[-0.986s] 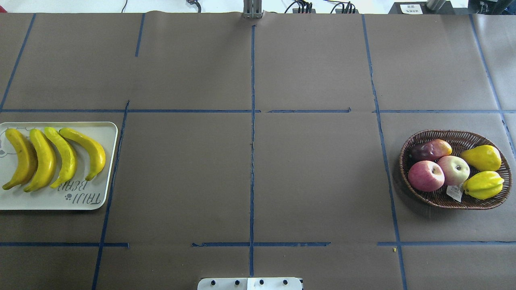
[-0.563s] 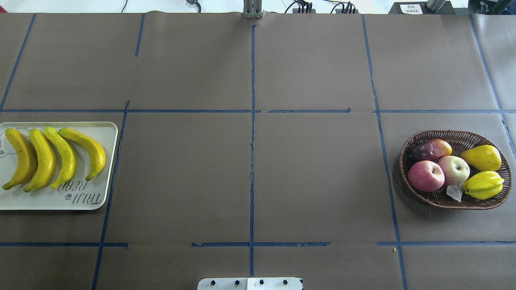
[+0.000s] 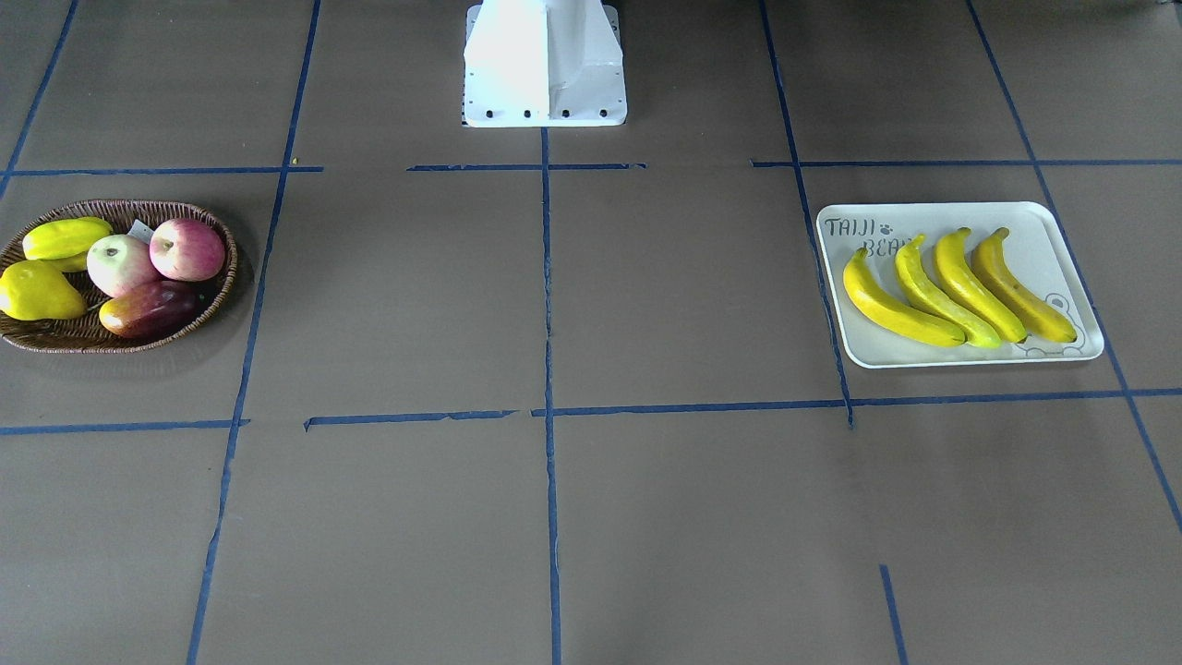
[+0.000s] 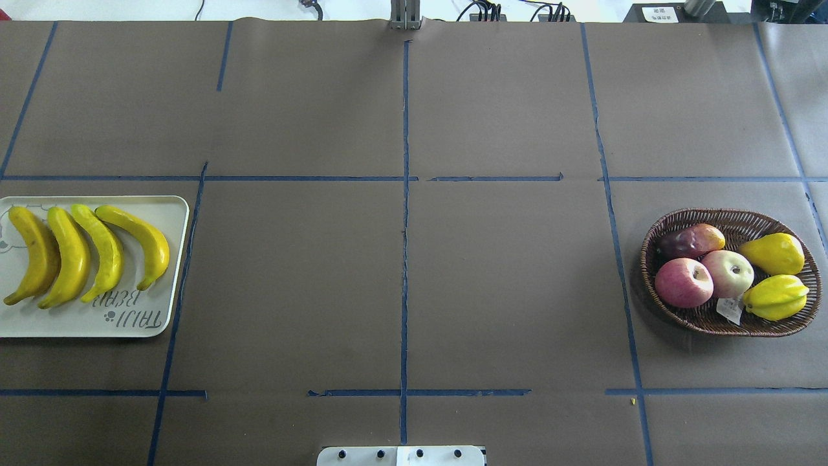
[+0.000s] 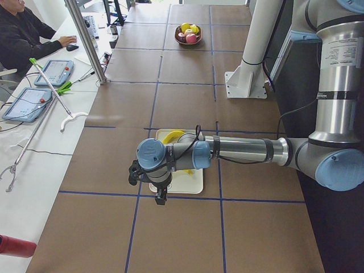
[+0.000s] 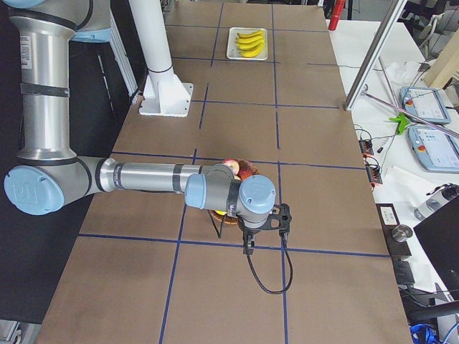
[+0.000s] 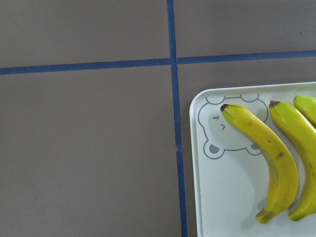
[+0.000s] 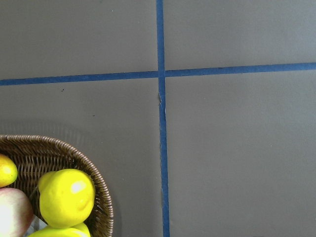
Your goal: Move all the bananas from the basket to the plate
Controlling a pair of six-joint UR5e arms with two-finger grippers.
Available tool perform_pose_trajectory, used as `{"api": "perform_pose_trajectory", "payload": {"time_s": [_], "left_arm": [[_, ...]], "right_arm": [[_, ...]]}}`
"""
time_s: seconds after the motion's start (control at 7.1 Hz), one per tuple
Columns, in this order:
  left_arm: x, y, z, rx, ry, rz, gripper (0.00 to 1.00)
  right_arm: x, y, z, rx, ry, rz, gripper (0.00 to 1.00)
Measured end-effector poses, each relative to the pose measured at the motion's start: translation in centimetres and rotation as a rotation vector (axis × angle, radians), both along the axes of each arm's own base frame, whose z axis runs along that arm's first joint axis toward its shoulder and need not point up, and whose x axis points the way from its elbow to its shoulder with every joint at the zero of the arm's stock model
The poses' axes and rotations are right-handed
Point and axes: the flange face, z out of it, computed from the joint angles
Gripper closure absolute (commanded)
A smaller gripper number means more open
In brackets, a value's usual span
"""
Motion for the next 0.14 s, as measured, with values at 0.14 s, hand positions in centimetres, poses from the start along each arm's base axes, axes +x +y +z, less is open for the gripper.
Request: {"api": "perform_pose_trajectory", "payload": {"time_s": [0.14], "left_arm": [[0.0,-0.03,-0.02,0.001,0.0,0.0,0.0]], "right_arm": [[0.03,-0.06,-0.06,0.001,0.0,0.001,0.0]]}}
